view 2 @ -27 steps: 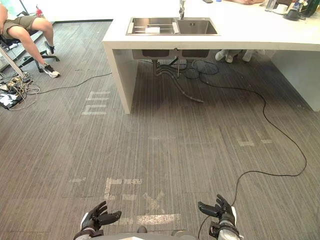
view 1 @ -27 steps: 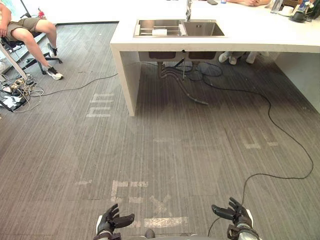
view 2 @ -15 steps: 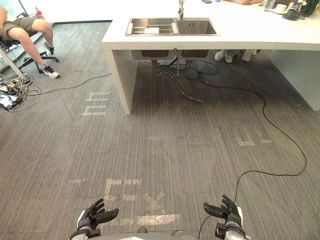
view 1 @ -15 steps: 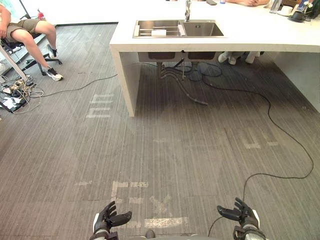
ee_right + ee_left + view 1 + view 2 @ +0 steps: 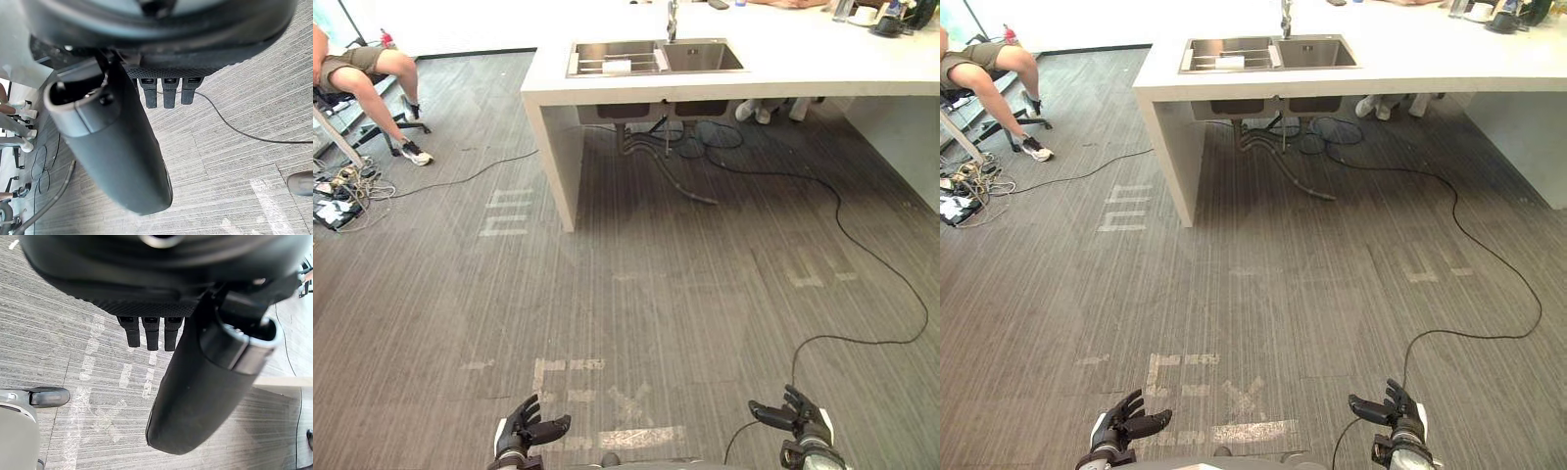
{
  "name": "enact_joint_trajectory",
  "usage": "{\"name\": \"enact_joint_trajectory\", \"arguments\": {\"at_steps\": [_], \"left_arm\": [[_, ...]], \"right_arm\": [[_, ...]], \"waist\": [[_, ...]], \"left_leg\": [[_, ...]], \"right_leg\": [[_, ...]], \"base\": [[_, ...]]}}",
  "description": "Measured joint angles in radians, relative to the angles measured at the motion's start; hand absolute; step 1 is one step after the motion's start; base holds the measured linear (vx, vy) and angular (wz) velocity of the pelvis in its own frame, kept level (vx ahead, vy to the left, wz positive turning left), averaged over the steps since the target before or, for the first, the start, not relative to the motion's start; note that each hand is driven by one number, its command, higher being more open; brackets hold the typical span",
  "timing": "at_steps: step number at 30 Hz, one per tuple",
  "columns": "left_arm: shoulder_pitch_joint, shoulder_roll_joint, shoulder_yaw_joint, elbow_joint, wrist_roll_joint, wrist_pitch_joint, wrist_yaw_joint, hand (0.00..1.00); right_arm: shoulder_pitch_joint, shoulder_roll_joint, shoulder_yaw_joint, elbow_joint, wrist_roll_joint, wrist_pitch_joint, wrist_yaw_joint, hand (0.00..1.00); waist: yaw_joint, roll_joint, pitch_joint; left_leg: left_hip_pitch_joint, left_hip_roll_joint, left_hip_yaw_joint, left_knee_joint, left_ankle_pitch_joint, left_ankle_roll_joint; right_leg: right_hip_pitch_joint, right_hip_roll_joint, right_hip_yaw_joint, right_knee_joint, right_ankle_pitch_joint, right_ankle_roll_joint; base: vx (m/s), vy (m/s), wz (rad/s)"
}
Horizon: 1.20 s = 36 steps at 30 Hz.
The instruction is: Walk over to the sink, pick up the cup, carry it to the dishwasher, place the cup inside the dishwasher, then close the dishwasher door
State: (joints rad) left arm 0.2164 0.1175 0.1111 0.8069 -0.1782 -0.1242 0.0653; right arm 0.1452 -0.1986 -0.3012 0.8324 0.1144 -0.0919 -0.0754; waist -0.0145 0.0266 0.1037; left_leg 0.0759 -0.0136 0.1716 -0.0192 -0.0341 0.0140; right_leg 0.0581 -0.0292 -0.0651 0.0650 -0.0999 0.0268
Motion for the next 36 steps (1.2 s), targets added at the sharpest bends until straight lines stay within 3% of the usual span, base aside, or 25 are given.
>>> {"name": "enact_joint_trajectory", "arguments": {"at_steps": [2, 5, 6, 8, 10, 14, 15, 16, 17, 18, 19, 20, 21, 23, 24, 26, 28, 29, 30, 31, 32, 33, 34, 35, 36], "left_arm": [[0.002, 0.0, 0.0, -0.02, -0.002, 0.0, 0.001, 0.9], [0.003, -0.003, -0.004, -0.061, -0.019, 0.0, 0.001, 0.9], [0.001, -0.004, -0.005, -0.064, -0.02, 0.0, 0.001, 0.9], [-0.002, 0.01, -0.013, -0.066, -0.02, 0.0, 0.004, 0.9], [-0.003, 0.026, -0.023, -0.069, -0.024, 0.002, 0.014, 0.9], [-0.042, 0.026, -0.022, -0.069, -0.04, 0.002, 0.022, 0.9], [-0.056, 0.024, -0.022, -0.071, -0.042, 0.0, 0.022, 0.9], [-0.061, 0.031, -0.022, -0.072, -0.046, -0.003, 0.022, 0.9], [-0.062, 0.034, -0.022, -0.07, -0.048, -0.003, 0.021, 0.9], [-0.068, 0.026, -0.02, -0.058, -0.05, -0.003, 0.022, 0.9], [-0.071, 0.02, -0.02, -0.058, -0.054, -0.003, 0.021, 0.9], [-0.076, 0.018, -0.019, -0.057, -0.058, -0.002, 0.022, 0.9], [-0.078, 0.012, -0.016, -0.058, -0.059, -0.003, 0.021, 0.9], [-0.07, 0.003, -0.008, -0.076, -0.063, -0.002, 0.021, 0.9], [-0.069, 0.0, -0.007, -0.096, -0.07, -0.001, 0.021, 0.9], [-0.064, -0.017, -0.005, -0.205, -0.082, -0.001, 0.023, 0.9], [-0.052, -0.03, -0.005, -0.33, -0.089, -0.003, 0.024, 0.9], [-0.046, -0.038, -0.009, -0.409, -0.094, -0.004, 0.027, 0.9], [-0.037, -0.05, -0.019, -0.486, -0.096, -0.008, 0.039, 0.9], [-0.02, -0.072, -0.025, -0.581, -0.096, -0.014, 0.046, 0.9], [-0.015, -0.077, -0.026, -0.6, -0.096, -0.015, 0.046, 0.9], [0.001, -0.095, -0.026, -0.689, -0.095, -0.017, 0.056, 0.9], [0.005, -0.098, -0.026, -0.732, -0.094, -0.018, 0.064, 0.9], [0.001, -0.099, -0.021, -0.815, -0.079, -0.023, 0.079, 0.9], [-0.005, -0.102, -0.021, -0.896, -0.065, -0.028, 0.09, 0.9]], "right_arm": [[-0.017, -0.001, 0.0, 0.0, 0.0, 0.001, -0.002, 0.9], [-0.019, -0.014, 0.0, 0.0, -0.001, 0.005, -0.011, 0.9], [-0.021, -0.021, 0.001, 0.0, -0.001, 0.01, -0.013, 0.9], [-0.02, -0.016, 0.014, 0.0, -0.001, 0.011, -0.012, 0.9], [-0.02, -0.015, 0.037, 0.002, -0.001, 0.021, -0.01, 0.9], [-0.047, -0.026, 0.052, 0.002, -0.001, 0.022, -0.009, 0.9], [-0.052, -0.034, 0.052, 0.002, 0.0, 0.022, -0.009, 0.9], [-0.052, -0.036, 0.053, 0.002, -0.001, 0.022, -0.009, 0.9], [-0.05, -0.037, 0.053, 0.002, -0.001, 0.022, -0.01, 0.9], [-0.046, -0.044, 0.052, 0.007, -0.001, 0.023, -0.013, 0.9], [-0.069, -0.044, 0.058, 0.014, 0.0, 0.022, -0.012, 0.9], [-0.078, -0.044, 0.068, 0.014, 0.0, 0.019, -0.011, 0.9], [-0.089, -0.043, 0.088, 0.015, 0.001, 0.019, -0.009, 0.9], [-0.097, -0.034, 0.112, 0.014, 0.006, 0.01, -0.013, 0.9], [-0.099, -0.031, 0.115, 0.01, 0.011, 0.006, -0.014, 0.9], [-0.111, -0.024, 0.114, -0.007, 0.021, -0.015, -0.02, 0.9], [-0.129, -0.025, 0.11, -0.004, 0.021, -0.019, -0.023, 0.9], [-0.127, -0.024, 0.11, 0.003, 0.021, -0.019, -0.028, 0.9], [-0.119, -0.025, 0.11, 0.004, 0.02, -0.018, -0.034, 0.9], [-0.094, -0.027, 0.11, 0.005, 0.02, -0.018, -0.04, 0.9], [-0.089, -0.027, 0.11, 0.006, 0.02, -0.018, -0.041, 0.9], [-0.073, -0.025, 0.111, 0.014, 0.019, -0.018, -0.043, 0.9], [-0.066, -0.019, 0.112, 0.021, 0.018, -0.017, -0.043, 0.9], [-0.054, -0.002, 0.111, 0.022, 0.01, -0.016, -0.043, 0.9], [-0.044, 0.002, 0.111, 0.024, 0.006, -0.016, -0.042, 0.9]], "waist": [[0.001, 0.002, 0.004], [0.001, -0.001, 0.022], [0.0, -0.004, 0.036], [-0.002, 0.009, 0.047], [-0.003, 0.005, 0.072], [-0.033, 0.037, 0.113], [-0.04, 0.046, 0.118], [-0.04, 0.031, 0.113], [-0.04, 0.022, 0.11], [-0.046, 0.021, 0.1], [-0.037, 0.038, 0.098], [-0.033, 0.042, 0.102], [-0.026, 0.045, 0.113], [-0.004, 0.042, 0.127], [0.003, 0.036, 0.134], [0.031, 0.015, 0.146], [0.041, 0.013, 0.154], [0.049, 0.008, 0.16], [0.057, 0.004, 0.168], [0.067, 0.006, 0.168], [0.07, 0.009, 0.166], [0.082, 0.026, 0.158], [0.087, 0.019, 0.156], [0.088, -0.011, 0.15], [0.084, -0.027, 0.149]], "left_leg": [[-0.038, 0.002, 0.012, 0.069, -0.047, 0.004], [-0.083, -0.008, 0.016, 0.211, -0.161, 0.023], [-0.083, -0.011, 0.017, 0.246, -0.198, 0.034], [-0.06, -0.009, 0.006, 0.268, -0.232, 0.045], [-0.007, 0.0, 0.002, 0.268, -0.261, 0.048], [0.072, 0.064, -0.046, 0.214, -0.277, 0.012], [0.101, 0.091, -0.059, 0.183, -0.274, -0.011], [0.126, 0.095, -0.075, 0.172, -0.284, -0.039], [0.139, 0.097, -0.081, 0.178, -0.296, -0.061], [0.146, 0.113, -0.093, 0.234, -0.32, -0.1], [0.084, 0.158, -0.09, 0.39, -0.298, -0.128], [0.039, 0.173, -0.091, 0.5, -0.262, -0.124], [-0.057, 0.214, -0.095, 0.748, -0.126, -0.114], [-0.169, 0.301, -0.048, 1.083, -0.129, -0.096], [-0.196, 0.312, -0.027, 1.133, -0.141, -0.092], [-0.324, 0.305, 0.011, 1.155, -0.177, -0.075], [-0.428, 0.27, 0.029, 1.016, -0.214, -0.07], [-0.455, 0.224, 0.038, 0.852, -0.22, -0.065], [-0.46, 0.17, 0.034, 0.671, -0.2, -0.071], [-0.458, 0.114, 0.02, 0.424, -0.109, -0.078], [-0.453, 0.107, 0.015, 0.381, -0.09, -0.079], [-0.444, 0.093, 0.0, 0.296, 0.031, -0.054], [-0.438, 0.083, 0.004, 0.303, 0.078, -0.013], [-0.455, 0.044, 0.007, 0.348, 0.059, 0.044], [-0.477, 0.023, 0.012, 0.413, -0.006, 0.057]], "right_leg": [[-0.024, -0.005, 0.01, 0.027, -0.02, -0.001], [-0.09, -0.04, 0.009, 0.214, -0.146, 0.044], [-0.128, -0.054, -0.003, 0.343, -0.171, 0.07], [-0.244, -0.084, -0.042, 0.618, -0.163, 0.083], [-0.317, -0.108, -0.097, 0.721, -0.204, 0.047], [-0.433, -0.076, -0.198, 0.537, -0.197, 0.018], [-0.465, -0.05, -0.208, 0.408, -0.133, 0.017], [-0.476, -0.04, -0.2, 0.27, -0.025, 0.005], [-0.481, -0.04, -0.196, 0.245, 0.047, -0.025], [-0.474, -0.036, -0.195, 0.289, 0.135, -0.097], [-0.453, -0.002, -0.206, 0.291, 0.099, -0.109], [-0.429, 0.015, -0.206, 0.275, 0.086, -0.116], [-0.336, 0.05, -0.207, 0.203, 0.078, -0.13], [-0.154, 0.105, -0.185, 0.093, 0.071, -0.14], [-0.108, 0.111, -0.17, 0.067, 0.067, -0.145], [-0.003, 0.11, -0.136, -0.011, 0.052, -0.154], [0.049, 0.102, -0.122, -0.041, 0.024, -0.141], [0.082, 0.088, -0.118, -0.049, 0.001, -0.13], [0.118, 0.068, -0.108, -0.049, -0.03, -0.112], [0.154, 0.05, -0.102, -0.049, -0.07, -0.089], [0.159, 0.049, -0.1, -0.049, -0.079, -0.082], [0.186, 0.047, -0.085, -0.048, -0.115, -0.063], [0.198, 0.037, -0.077, -0.046, -0.133, -0.047], [0.204, -0.004, -0.083, -0.028, -0.17, -0.022], [0.196, -0.034, -0.083, 0.014, -0.19, 0.005]], "base": [[0.07, 0.022, -0.22], [0.09, 0.046, 0.0], [0.13, 0.071, -0.03], [0.2, 0.063, 0.08], [0.37, 0.026, 0.08], [0.42, -0.047, 0.34], [0.54, -0.137, 0.53], [0.57, -0.156, 0.5], [0.64, -0.211, 0.54], [0.77, -0.29, 0.21], [0.78, -0.307, 0.1], [0.75, -0.318, -0.15], [0.63, -0.273, -0.11], [0.61, -0.242, -0.25], [0.55, -0.187, -0.4], [0.55, -0.134, -0.33], [0.4, -0.027, -0.17], [0.45, 0.083, -0.13], [0.64, 0.149, -0.15], [0.57, 0.169, -0.12], [0.48, 0.18, -0.2], [0.4, 0.161, -0.23], [0.52, 0.214, -0.12], [0.58, 0.196, 0.09], [0.7, 0.216, 0.1]]}}
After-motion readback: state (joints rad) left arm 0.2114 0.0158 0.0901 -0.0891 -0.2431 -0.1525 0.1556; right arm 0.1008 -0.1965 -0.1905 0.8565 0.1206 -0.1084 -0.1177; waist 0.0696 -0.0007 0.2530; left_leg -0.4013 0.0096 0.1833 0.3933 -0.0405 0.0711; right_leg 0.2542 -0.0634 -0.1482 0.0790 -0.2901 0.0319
